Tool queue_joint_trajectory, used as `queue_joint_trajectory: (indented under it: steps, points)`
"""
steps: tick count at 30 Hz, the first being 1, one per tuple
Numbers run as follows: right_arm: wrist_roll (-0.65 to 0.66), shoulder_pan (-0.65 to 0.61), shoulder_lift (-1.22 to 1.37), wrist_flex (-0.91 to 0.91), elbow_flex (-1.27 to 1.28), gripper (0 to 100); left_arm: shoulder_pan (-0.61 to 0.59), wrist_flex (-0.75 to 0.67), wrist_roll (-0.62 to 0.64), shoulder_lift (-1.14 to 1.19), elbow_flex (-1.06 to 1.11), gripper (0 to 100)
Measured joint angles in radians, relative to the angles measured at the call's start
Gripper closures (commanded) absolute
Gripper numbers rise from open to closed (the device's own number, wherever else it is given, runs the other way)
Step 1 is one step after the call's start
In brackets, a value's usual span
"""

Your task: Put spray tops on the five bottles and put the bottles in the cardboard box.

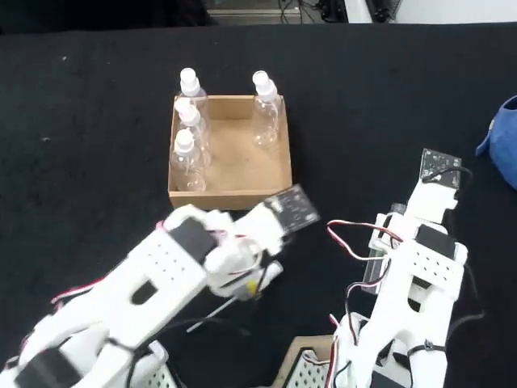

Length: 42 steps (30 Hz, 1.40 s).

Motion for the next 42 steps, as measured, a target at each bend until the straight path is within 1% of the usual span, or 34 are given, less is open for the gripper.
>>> queue_joint_trajectory:
  steps: [5, 7, 13, 16, 20, 23, 25, 31, 34, 42]
  points:
    - [0.000, 0.000, 0.000, -0.006, 0.000, 98.8, 0.032, -0.063, 0.080, 0.235, -0.112, 84]
    - [0.000, 0.028, 0.000, -0.006, 0.000, 98.8, 0.034, -0.087, 0.112, 0.311, -0.140, 84]
    - [0.000, 0.060, 0.000, -0.006, 0.000, 98.8, 0.034, -0.173, 0.199, 0.443, -0.152, 84]
    - [0.000, 0.060, 0.000, -0.006, 0.000, 98.8, 0.034, -0.222, 0.238, 0.476, -0.152, 84]
    - [0.000, 0.060, 0.000, -0.006, 0.000, 98.8, 0.041, -0.282, 0.249, 0.508, -0.140, 84]
    - [0.000, 0.060, 0.000, -0.006, 0.000, 98.8, 0.072, -0.299, 0.250, 0.519, -0.097, 88]
    - [0.000, 0.060, 0.000, -0.006, 0.000, 98.8, 0.084, -0.302, 0.253, 0.519, -0.080, 90]
    - [0.000, 0.060, 0.000, -0.006, 0.000, 98.8, 0.086, -0.302, 0.258, 0.519, -0.049, 91]
    - [0.000, 0.060, 0.000, -0.006, 0.000, 98.8, 0.086, -0.302, 0.258, 0.519, -0.049, 98]
    - [0.000, 0.060, 0.000, -0.006, 0.000, 98.8, 0.083, -0.299, 0.259, 0.519, -0.049, 97]
